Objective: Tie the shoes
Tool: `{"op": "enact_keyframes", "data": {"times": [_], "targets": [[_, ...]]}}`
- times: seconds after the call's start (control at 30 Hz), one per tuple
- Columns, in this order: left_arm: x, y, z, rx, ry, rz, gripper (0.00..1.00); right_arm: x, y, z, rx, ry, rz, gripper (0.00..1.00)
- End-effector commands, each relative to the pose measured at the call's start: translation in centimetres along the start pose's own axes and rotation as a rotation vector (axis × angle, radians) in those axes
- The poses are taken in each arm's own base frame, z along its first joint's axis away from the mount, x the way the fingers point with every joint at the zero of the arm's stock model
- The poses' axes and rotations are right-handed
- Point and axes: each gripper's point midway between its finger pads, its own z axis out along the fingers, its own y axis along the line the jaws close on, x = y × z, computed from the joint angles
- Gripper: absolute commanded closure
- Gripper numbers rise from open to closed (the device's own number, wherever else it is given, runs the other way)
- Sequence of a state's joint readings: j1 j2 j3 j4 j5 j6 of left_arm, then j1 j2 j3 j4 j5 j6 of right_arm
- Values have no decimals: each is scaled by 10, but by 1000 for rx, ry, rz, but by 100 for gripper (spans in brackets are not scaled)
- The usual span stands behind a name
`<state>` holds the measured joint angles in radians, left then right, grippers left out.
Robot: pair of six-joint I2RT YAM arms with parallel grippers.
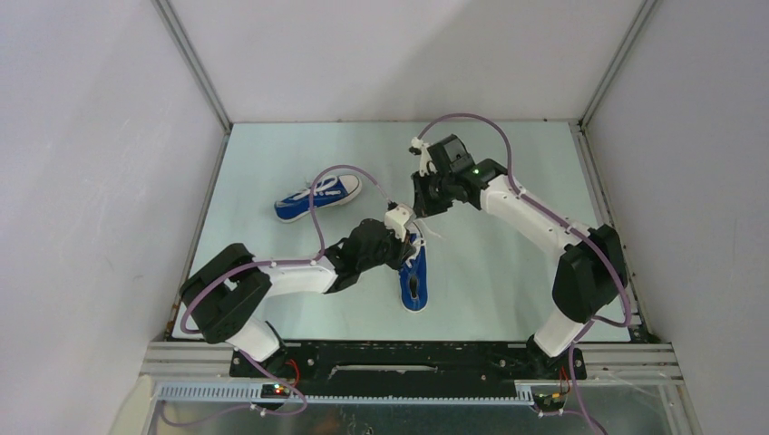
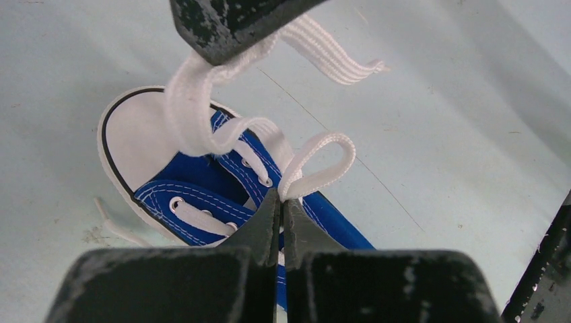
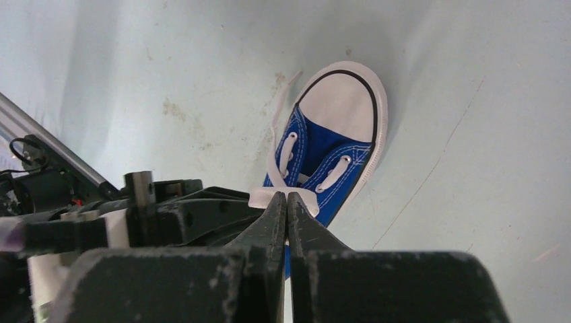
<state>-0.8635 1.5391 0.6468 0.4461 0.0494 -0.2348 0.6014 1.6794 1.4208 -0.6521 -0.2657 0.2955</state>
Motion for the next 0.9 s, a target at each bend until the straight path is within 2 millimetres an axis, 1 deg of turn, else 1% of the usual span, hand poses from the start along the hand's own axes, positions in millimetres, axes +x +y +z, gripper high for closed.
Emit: {"op": "enact_keyframes", "data": {"times": [0.0, 0.17, 0.23, 0.4, 0.57, 0.67, 0.77, 0.87], "targets": [[-16, -1, 0, 15, -43, 9, 100, -12, 19, -14, -38, -14, -34, 100], [-16, 3, -5, 12, -60, -17, 100, -19, 28, -22, -64, -23, -30, 100], [-17, 7, -6, 8, -70, -35, 100, -23, 35, -27, -73, -28, -37, 100], [-17, 14, -8, -4, -75, -76, 100, -17, 42, -29, -71, -3, -34, 100], [-17, 16, -9, 7, -84, -109, 100, -4, 41, -22, -68, 21, -5, 100], [-15, 11, -7, 39, -74, -115, 100, 3, 39, -17, -64, 33, 13, 100], [-17, 5, -8, 74, -87, -106, 100, 10, 32, -13, -35, 43, 25, 100], [-17, -4, -8, 128, -90, -91, 100, 13, 23, -12, 0, 40, 32, 100]]}}
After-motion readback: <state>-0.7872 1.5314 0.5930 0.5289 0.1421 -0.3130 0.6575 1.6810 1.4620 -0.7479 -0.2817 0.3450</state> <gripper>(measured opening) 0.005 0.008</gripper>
